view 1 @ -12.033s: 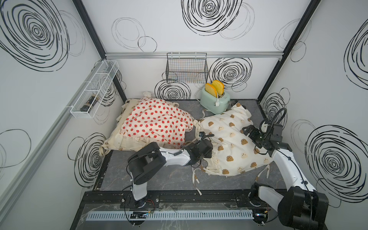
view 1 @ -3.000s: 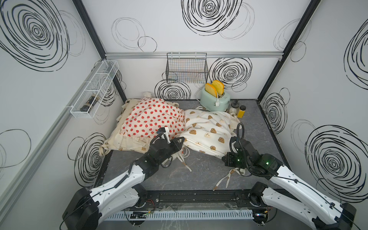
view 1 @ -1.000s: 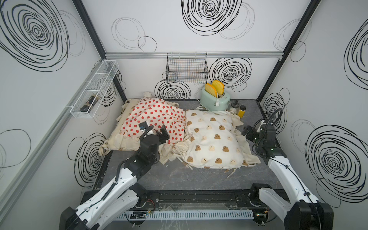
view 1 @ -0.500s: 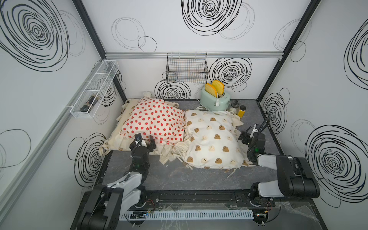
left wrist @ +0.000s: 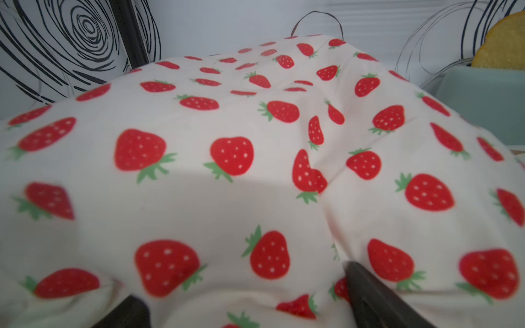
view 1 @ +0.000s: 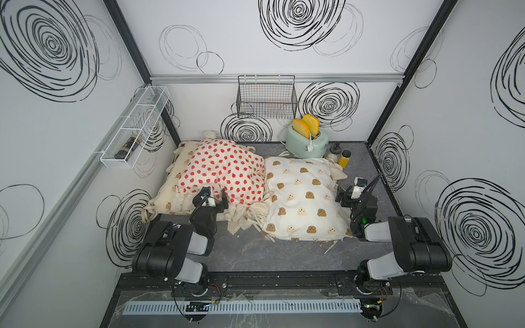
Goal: Zip up pillowcases
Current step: Reset both arms
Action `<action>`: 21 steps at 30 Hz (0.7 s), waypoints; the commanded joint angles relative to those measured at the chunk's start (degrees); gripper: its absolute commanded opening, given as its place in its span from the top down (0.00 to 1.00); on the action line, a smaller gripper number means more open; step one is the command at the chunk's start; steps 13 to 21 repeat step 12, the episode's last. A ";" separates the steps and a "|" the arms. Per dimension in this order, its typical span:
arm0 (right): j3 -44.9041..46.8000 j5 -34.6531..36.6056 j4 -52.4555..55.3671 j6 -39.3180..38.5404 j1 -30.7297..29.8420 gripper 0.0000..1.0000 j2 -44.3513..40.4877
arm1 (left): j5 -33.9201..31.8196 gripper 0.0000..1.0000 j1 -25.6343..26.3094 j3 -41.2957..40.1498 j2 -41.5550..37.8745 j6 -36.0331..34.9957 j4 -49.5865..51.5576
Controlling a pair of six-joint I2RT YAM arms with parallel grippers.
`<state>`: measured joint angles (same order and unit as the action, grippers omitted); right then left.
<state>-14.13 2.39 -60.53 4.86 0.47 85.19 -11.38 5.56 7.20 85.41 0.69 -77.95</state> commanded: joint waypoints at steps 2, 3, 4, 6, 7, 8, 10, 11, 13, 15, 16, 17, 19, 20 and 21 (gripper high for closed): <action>-1.00 -0.81 -1.94 -1.20 -0.01 0.03 -0.45 | -0.85 0.04 -0.46 2.56 0.03 -0.16 -2.49; -1.03 -0.81 -1.67 -1.22 -0.05 0.03 -0.61 | -0.97 0.04 -0.46 2.72 0.27 -0.24 -2.63; -1.04 -0.83 -1.84 -1.17 -0.04 0.03 -0.55 | -0.93 0.04 -0.46 2.66 0.12 -0.21 -2.40; -1.01 -0.82 -1.77 -1.17 -0.04 0.03 -0.55 | -0.77 0.04 -0.55 2.73 0.22 -0.16 -2.48; -1.13 -0.81 -1.66 -1.26 -0.02 0.02 -0.45 | -0.73 0.04 -0.55 2.73 0.08 -0.09 -2.10; -1.33 -0.81 -1.45 -1.30 -0.03 0.03 -0.31 | -0.75 0.04 -0.55 2.78 0.20 -0.18 -2.40; -1.51 -1.01 -1.25 -1.17 -0.04 0.03 -0.19 | -0.73 0.04 -0.55 2.76 0.11 -0.21 -2.25; -1.32 -1.00 -1.49 -1.17 -0.07 0.03 -0.37 | -0.75 0.04 -0.53 2.73 0.20 -0.16 -2.38; -0.90 -0.92 -1.85 -1.26 -0.03 0.03 -0.64 | -0.63 0.04 -0.55 2.73 0.14 -0.16 -2.30; -0.90 -0.92 -1.85 -1.26 -0.03 0.03 -0.64 | -0.63 0.04 -0.55 2.73 0.14 -0.16 -2.30; -0.90 -0.92 -1.85 -1.26 -0.03 0.03 -0.64 | -0.63 0.04 -0.55 2.73 0.14 -0.16 -2.30; -0.90 -0.92 -1.85 -1.26 -0.03 0.03 -0.64 | -0.63 0.04 -0.55 2.73 0.14 -0.16 -2.30; -0.90 -0.92 -1.85 -1.26 -0.03 0.03 -0.64 | -0.63 0.04 -0.55 2.73 0.14 -0.16 -2.30; -0.90 -0.92 -1.85 -1.26 -0.03 0.03 -0.64 | -0.63 0.04 -0.55 2.73 0.14 -0.16 -2.30; -0.90 -0.92 -1.85 -1.26 -0.03 0.03 -0.64 | -0.63 0.04 -0.55 2.73 0.14 -0.16 -2.30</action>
